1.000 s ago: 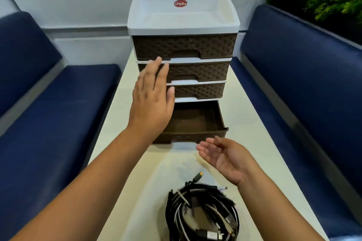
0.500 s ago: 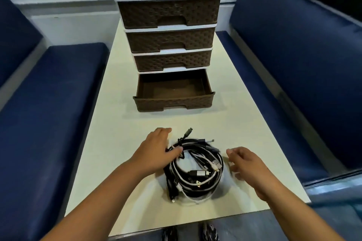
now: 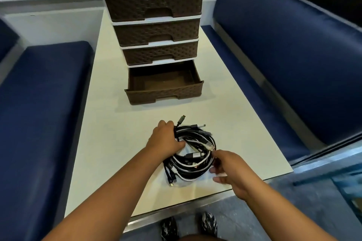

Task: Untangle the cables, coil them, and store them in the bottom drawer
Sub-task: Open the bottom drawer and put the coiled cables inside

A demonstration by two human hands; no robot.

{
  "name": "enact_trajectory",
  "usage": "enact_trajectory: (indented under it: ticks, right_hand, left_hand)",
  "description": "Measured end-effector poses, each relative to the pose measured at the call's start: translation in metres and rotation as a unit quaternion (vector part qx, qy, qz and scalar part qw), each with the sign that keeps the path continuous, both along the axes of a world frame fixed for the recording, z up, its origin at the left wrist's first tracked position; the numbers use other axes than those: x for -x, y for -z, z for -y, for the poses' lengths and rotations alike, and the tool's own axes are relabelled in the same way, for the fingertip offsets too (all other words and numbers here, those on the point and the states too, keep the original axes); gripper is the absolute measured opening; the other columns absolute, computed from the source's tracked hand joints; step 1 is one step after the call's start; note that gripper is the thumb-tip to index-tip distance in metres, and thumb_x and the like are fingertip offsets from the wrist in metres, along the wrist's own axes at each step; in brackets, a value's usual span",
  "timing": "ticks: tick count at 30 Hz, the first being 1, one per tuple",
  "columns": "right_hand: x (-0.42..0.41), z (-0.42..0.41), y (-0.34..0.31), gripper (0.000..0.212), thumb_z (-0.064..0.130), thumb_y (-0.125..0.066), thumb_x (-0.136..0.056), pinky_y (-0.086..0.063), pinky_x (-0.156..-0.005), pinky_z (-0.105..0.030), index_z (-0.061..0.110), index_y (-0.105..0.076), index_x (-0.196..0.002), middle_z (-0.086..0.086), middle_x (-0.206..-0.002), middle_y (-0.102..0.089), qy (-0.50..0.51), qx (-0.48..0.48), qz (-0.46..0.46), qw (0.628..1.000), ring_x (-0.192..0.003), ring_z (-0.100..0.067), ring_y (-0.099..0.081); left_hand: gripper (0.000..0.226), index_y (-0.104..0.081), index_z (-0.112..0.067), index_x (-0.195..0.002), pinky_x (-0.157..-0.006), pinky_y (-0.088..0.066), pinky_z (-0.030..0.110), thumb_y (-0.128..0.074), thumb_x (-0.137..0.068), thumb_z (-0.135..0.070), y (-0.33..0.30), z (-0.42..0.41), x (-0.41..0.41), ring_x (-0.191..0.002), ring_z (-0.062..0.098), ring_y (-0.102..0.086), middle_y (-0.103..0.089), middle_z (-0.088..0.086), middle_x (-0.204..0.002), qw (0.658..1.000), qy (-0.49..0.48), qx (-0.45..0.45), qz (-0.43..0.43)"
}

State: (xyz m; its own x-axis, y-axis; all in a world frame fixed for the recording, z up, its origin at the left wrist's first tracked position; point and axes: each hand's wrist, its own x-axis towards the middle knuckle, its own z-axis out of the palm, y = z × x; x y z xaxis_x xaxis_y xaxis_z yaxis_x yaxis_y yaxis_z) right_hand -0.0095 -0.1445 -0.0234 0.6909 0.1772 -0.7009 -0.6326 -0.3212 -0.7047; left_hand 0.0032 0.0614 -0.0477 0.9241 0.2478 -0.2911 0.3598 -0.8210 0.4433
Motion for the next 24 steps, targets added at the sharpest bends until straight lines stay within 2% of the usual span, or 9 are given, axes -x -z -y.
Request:
enact_trajectory:
  ticks: [3,5,7,10,13,15,17,21,24]
  right_hand:
    - [0.008,-0.008,0.002,0.010,0.020,-0.053,-0.083,-0.036,-0.060,-0.033,0.010,-0.052,-0.083,-0.005,-0.070,-0.048,-0.012,-0.007,0.031,0.999,-0.061,-0.017,-0.040]
    - [0.016,-0.017,0.004,0.011,0.021,-0.057,-0.083,-0.044,-0.061,-0.031,0.012,-0.060,-0.089,-0.003,-0.078,-0.064,0.003,-0.003,0.075,0.997,-0.066,-0.018,-0.056]
    - [0.021,-0.025,0.010,0.022,0.035,-0.062,-0.078,-0.054,-0.068,-0.035,0.021,-0.065,-0.095,-0.005,-0.095,-0.070,0.021,0.014,0.124,0.992,-0.082,-0.019,-0.067]
    - [0.024,-0.030,0.020,0.042,0.060,-0.053,-0.068,-0.055,-0.087,-0.046,0.033,-0.059,-0.100,0.000,-0.108,-0.064,0.007,0.067,0.182,0.981,-0.101,-0.020,-0.063]
    - [0.021,-0.040,0.017,0.015,0.042,-0.056,-0.086,-0.052,-0.089,-0.045,0.035,-0.050,-0.098,0.001,-0.108,-0.062,0.014,0.082,0.228,0.970,-0.102,-0.019,-0.061]
    - [0.016,-0.047,0.019,0.010,0.027,-0.054,-0.094,-0.050,-0.090,-0.043,0.032,-0.047,-0.099,0.000,-0.107,-0.059,0.017,0.093,0.268,0.959,-0.102,-0.020,-0.059]
    - [0.012,-0.054,0.019,0.006,0.024,-0.050,-0.097,-0.048,-0.090,-0.042,0.026,-0.050,-0.102,0.000,-0.105,-0.057,0.021,0.114,0.312,0.943,-0.102,-0.022,-0.057]
    - [0.004,-0.067,0.021,0.025,0.030,-0.040,-0.093,-0.046,-0.094,-0.040,0.020,-0.051,-0.113,-0.002,-0.112,-0.055,0.061,0.092,0.336,0.935,-0.106,-0.019,-0.054]
    - [-0.010,-0.074,0.017,0.026,0.018,-0.041,-0.101,-0.039,-0.096,-0.029,0.013,-0.046,-0.125,-0.005,-0.125,-0.050,0.078,0.035,0.317,0.945,-0.113,-0.015,-0.049]
  left_hand:
    - [0.038,-0.045,-0.017,-0.094,-0.066,-0.043,0.032,-0.072,-0.074,-0.036,0.000,-0.002,0.000,-0.083,0.021,-0.051,-0.046,0.004,-0.097,0.999,-0.008,0.051,0.015]
    - [0.036,-0.041,-0.017,-0.088,-0.054,-0.034,0.028,-0.072,-0.074,-0.031,0.000,-0.003,0.002,-0.071,0.015,-0.049,-0.050,0.001,-0.085,0.995,-0.018,0.090,0.030]
    - [0.036,-0.042,-0.015,-0.091,-0.051,-0.032,0.027,-0.072,-0.075,-0.028,-0.001,-0.005,0.005,-0.067,0.011,-0.050,-0.052,-0.002,-0.079,0.990,-0.038,0.127,0.037]
    - [0.035,-0.045,-0.014,-0.097,-0.053,-0.035,0.025,-0.071,-0.078,-0.028,-0.001,-0.009,0.009,-0.070,0.008,-0.053,-0.056,-0.003,-0.081,0.980,-0.077,0.174,0.055]
    - [0.032,-0.047,-0.013,-0.100,-0.057,-0.039,0.024,-0.069,-0.081,-0.027,-0.002,-0.012,0.011,-0.074,0.009,-0.056,-0.060,-0.002,-0.086,0.970,-0.102,0.209,0.077]
    - [0.030,-0.048,-0.014,-0.102,-0.057,-0.040,0.024,-0.067,-0.082,-0.026,-0.002,-0.014,0.012,-0.076,0.011,-0.058,-0.062,-0.001,-0.087,0.963,-0.119,0.227,0.087]
    - [0.030,-0.048,-0.014,-0.104,-0.060,-0.044,0.025,-0.066,-0.083,-0.026,-0.004,-0.013,0.012,-0.078,0.012,-0.060,-0.063,0.000,-0.089,0.955,-0.142,0.244,0.091]
    - [0.030,-0.047,-0.018,-0.107,-0.062,-0.045,0.028,-0.065,-0.084,-0.027,-0.011,-0.012,0.007,-0.081,0.014,-0.062,-0.064,-0.001,-0.093,0.940,-0.179,0.270,0.105]
    - [0.029,-0.047,-0.019,-0.106,-0.062,-0.045,0.028,-0.064,-0.084,-0.027,-0.024,-0.016,-0.003,-0.080,0.014,-0.062,-0.064,-0.001,-0.092,0.936,-0.194,0.269,0.121]
